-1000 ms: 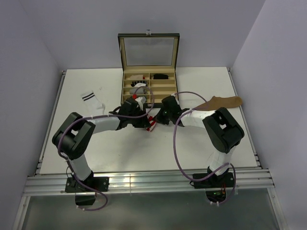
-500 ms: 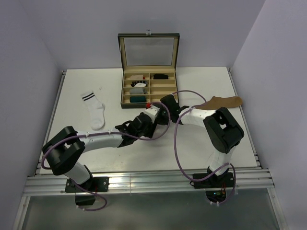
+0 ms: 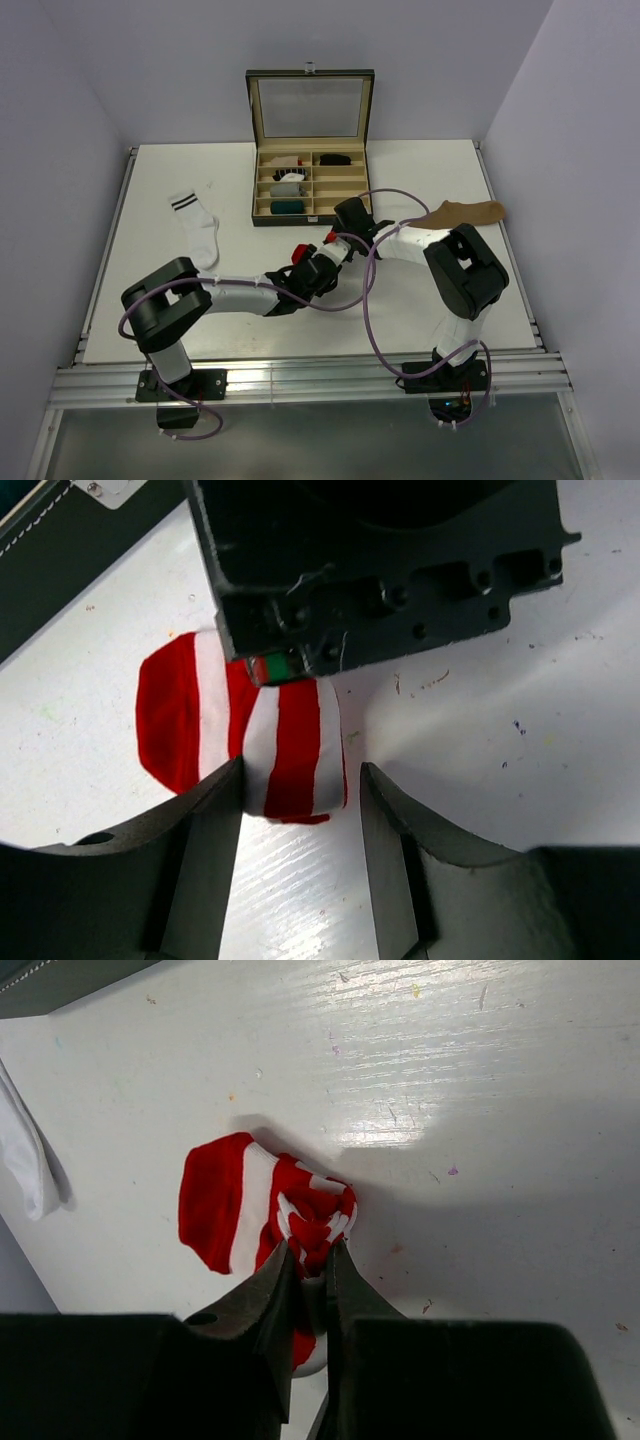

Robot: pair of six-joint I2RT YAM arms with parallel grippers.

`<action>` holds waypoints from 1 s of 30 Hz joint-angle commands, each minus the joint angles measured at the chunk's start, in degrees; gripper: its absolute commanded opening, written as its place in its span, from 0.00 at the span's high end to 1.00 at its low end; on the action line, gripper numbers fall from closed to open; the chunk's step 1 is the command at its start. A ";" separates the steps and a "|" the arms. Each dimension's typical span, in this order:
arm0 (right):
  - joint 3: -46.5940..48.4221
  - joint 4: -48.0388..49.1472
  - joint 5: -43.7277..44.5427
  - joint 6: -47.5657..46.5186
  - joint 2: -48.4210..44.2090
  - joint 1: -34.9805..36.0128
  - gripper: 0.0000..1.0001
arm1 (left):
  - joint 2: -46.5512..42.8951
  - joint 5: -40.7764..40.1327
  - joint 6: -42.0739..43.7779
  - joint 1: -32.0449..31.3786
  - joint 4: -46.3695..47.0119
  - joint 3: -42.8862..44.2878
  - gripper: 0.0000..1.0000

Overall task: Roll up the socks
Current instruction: Roll the sock at the center of the board.

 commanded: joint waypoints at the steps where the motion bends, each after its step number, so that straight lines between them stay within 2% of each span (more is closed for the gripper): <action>1: 1.76 -1.62 -0.23 -0.85 0.62 0.39 1.00 | 1.69 -1.75 0.58 -0.75 1.80 3.12 0.47; 4: 1.94 -1.44 -0.41 -0.85 0.53 0.47 1.00 | 3.89 -2.10 -0.73 -0.75 -0.48 4.35 0.49; 7: 1.76 -1.53 -0.41 -0.85 0.36 0.47 1.00 | 6.00 -3.33 -2.05 -0.75 -2.15 5.67 0.55; 11: 1.59 -1.18 -0.85 -1.03 -0.08 0.47 1.00 | 7.76 -4.21 -3.37 -0.66 -3.65 6.37 0.77; 12: 1.15 -0.40 -1.20 -1.03 -0.26 0.47 1.00 | 8.02 -4.39 -4.07 -0.66 -4.52 6.64 0.89; 13: 0.80 0.22 -1.29 -1.11 -0.78 0.47 1.00 | 7.94 -4.56 -4.34 -0.66 -4.79 6.64 0.96; 14: 0.53 0.75 -1.46 -1.03 -1.13 0.47 1.00 | 7.50 -4.48 -4.60 -0.58 -4.97 6.55 0.99; 16: -0.52 2.77 -2.16 -1.03 -2.19 0.47 1.00 | 6.36 -2.56 -5.83 -0.14 -5.41 6.20 0.99; 18: -1.92 4.61 -2.52 -0.68 -3.59 0.47 0.94 | 4.17 0.25 -7.41 1.18 -5.41 5.24 0.99; 22: -4.21 8.57 -1.64 0.29 -6.31 0.30 0.66 | 0.12 9.83 -10.40 5.30 -6.46 4.27 0.99; 25: -5.79 10.33 -0.15 1.08 -8.60 -0.40 0.51 | -2.78 17.65 -13.30 9.08 -6.47 3.13 0.99; 30: -8.25 12.44 2.31 1.96 -11.77 -1.19 0.35 | -6.39 32.14 -19.35 15.59 -4.10 0.32 0.99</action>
